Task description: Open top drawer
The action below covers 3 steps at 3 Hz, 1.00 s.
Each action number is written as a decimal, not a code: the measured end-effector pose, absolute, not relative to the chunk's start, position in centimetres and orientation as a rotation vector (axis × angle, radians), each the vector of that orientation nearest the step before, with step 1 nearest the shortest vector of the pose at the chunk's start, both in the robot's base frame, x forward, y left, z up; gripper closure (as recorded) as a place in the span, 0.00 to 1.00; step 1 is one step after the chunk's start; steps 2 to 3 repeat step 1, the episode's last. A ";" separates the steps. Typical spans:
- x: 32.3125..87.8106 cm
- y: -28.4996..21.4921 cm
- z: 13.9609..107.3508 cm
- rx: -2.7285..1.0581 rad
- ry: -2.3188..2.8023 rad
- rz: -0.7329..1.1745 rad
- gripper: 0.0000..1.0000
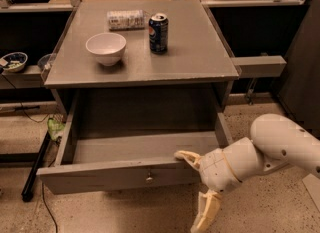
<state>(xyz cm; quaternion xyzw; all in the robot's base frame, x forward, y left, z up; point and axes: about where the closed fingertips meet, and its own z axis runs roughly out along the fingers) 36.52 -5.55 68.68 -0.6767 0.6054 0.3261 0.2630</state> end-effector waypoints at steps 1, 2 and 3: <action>36.5 -5.5 68.7 -1.830 1.637 0.882 0.00; 36.5 -5.5 68.7 -1.830 1.637 0.882 0.00; 36.5 -5.5 68.7 -1.830 1.637 0.882 0.00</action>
Offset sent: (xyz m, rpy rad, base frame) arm 0.0000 0.0000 0.0000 0.0000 0.0000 0.0000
